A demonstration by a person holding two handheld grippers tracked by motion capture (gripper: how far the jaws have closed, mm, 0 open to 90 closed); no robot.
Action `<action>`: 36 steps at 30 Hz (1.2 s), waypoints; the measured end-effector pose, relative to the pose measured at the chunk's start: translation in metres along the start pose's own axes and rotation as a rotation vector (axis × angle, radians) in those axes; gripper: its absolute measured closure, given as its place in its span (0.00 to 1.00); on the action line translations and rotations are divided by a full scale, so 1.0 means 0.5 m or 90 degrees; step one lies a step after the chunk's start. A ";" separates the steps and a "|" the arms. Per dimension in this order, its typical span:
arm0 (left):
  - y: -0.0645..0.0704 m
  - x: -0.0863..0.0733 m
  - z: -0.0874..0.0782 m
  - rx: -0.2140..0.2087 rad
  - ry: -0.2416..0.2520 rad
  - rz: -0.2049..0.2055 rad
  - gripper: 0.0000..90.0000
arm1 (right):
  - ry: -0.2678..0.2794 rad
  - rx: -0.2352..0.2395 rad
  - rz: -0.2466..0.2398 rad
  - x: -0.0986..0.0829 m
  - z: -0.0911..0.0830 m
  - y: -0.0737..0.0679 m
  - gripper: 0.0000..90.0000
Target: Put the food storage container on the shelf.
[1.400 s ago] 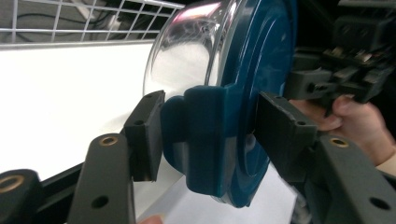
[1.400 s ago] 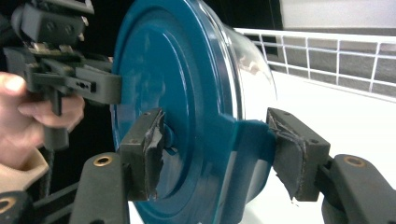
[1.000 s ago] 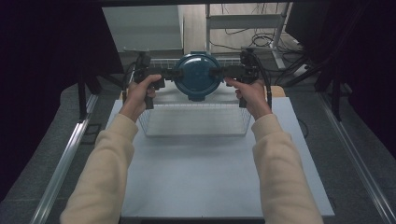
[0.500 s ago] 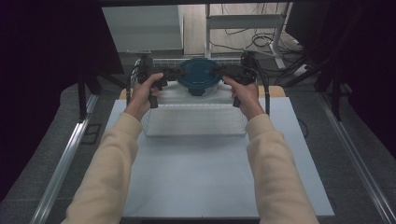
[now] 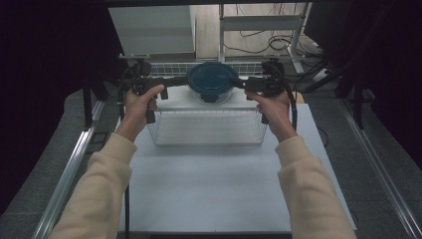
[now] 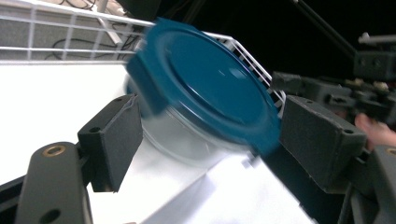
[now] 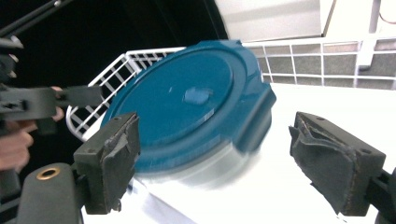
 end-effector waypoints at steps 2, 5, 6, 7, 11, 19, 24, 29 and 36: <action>0.029 -0.019 -0.020 -0.009 -0.009 0.022 0.25 | 0.004 0.008 -0.029 -0.020 -0.034 -0.002 0.19; 0.045 -0.032 -0.032 -0.007 -0.011 0.037 0.25 | 0.009 0.016 -0.050 -0.034 -0.056 -0.005 0.20; 0.053 -0.039 -0.038 -0.006 -0.012 0.046 0.25 | 0.009 0.020 -0.057 -0.042 -0.066 -0.007 0.20; 0.060 -0.047 -0.043 -0.001 -0.013 0.055 0.25 | 0.008 0.020 -0.067 -0.051 -0.076 -0.008 0.20; 0.085 -0.086 -0.057 0.019 -0.022 0.090 0.24 | 0.011 0.021 -0.101 -0.086 -0.115 -0.011 0.20; 0.127 -0.211 -0.090 0.024 -0.035 0.133 0.22 | 0.005 0.045 -0.126 -0.200 -0.183 0.013 0.20; 0.138 -0.306 -0.105 0.041 -0.052 0.136 0.21 | 0.007 0.035 -0.132 -0.280 -0.212 0.054 0.21; 0.134 -0.403 -0.103 0.056 -0.091 0.135 0.21 | -0.014 0.009 -0.140 -0.361 -0.218 0.099 0.21; 0.112 -0.496 -0.080 0.075 -0.152 0.117 0.21 | -0.068 -0.032 -0.145 -0.457 -0.204 0.157 0.22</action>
Point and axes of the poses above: each handheld gripper's, and its own axes: z roughly forward along the jaws, x roughly out of its top, y roughly to its right, the point moved 10 cm from there along z, roughly forward along the jaws, and after that the axes turned 15 degrees about z, right-handed, at the moved point
